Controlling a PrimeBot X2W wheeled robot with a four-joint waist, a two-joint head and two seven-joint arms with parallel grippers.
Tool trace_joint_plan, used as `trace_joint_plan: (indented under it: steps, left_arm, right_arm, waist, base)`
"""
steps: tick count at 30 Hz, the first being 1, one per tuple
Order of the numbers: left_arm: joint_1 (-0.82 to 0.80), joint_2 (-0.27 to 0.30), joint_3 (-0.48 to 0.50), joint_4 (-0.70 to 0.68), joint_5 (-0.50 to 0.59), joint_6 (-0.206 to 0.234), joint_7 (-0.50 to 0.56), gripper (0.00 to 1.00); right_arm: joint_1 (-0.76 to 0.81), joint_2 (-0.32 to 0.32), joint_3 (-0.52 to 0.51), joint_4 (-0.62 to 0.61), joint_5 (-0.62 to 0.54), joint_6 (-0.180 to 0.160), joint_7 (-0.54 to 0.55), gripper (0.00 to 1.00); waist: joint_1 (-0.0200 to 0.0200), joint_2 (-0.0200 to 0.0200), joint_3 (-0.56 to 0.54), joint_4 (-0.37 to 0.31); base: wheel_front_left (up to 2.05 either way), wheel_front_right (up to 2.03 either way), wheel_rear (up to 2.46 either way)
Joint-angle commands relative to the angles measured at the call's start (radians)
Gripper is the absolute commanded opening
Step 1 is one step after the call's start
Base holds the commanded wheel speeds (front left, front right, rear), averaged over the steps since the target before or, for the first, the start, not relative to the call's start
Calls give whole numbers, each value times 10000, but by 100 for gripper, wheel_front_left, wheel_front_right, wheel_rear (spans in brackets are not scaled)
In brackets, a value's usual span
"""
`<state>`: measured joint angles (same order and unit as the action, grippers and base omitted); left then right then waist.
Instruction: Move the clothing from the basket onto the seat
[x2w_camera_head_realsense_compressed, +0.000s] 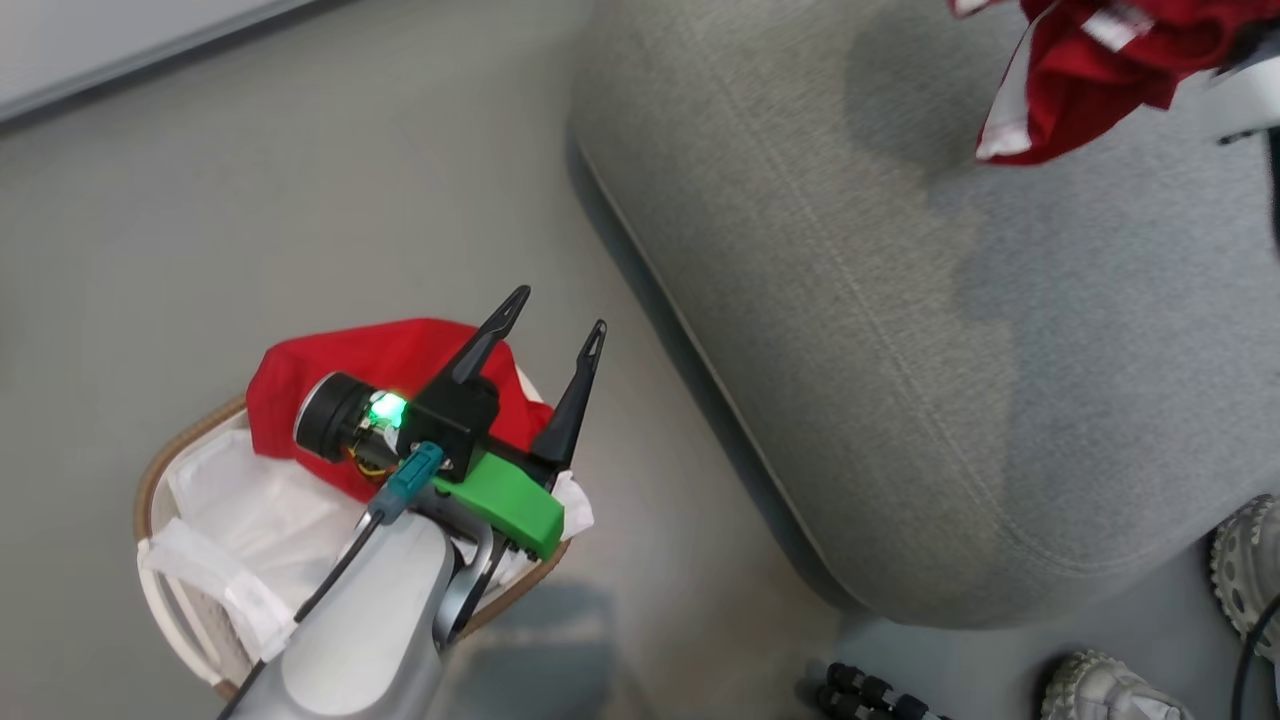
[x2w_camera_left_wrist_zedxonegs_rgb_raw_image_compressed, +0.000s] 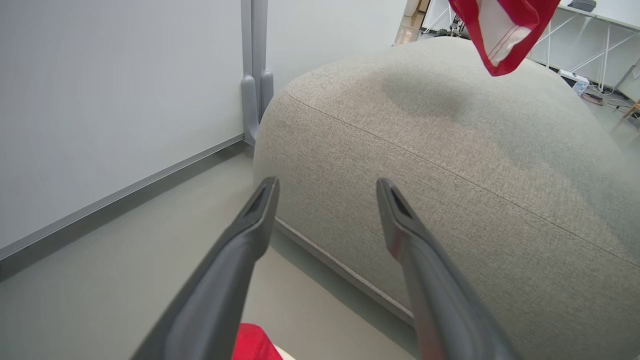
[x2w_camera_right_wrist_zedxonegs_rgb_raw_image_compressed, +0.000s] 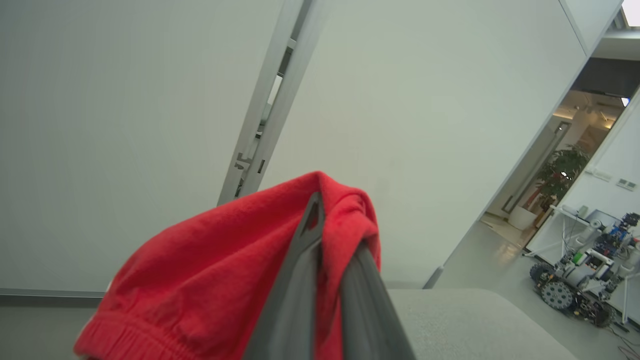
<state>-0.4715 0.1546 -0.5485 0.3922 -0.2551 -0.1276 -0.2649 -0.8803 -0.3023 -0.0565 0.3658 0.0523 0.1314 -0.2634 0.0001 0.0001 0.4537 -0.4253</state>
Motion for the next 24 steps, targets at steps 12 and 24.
trace_joint_plan:
  steps: [12, 24]
  left_arm:
    - [-510, 215, -162, 2, -272, -45, 7, 100]
    - [234, -315, 295, 395, -370, 2, 7, 100]
  right_arm:
    - [455, 831, -2670, 2005, -1007, -14, -21, 13]
    - [3778, 1332, -2731, 1884, -957, -14, -20, 100]
  waist:
    - [-1, -1, 1202, 1439]
    - [-1, -1, -308, 1442]
  base:
    - [0, 0, 0]
    - [0, 0, 0]
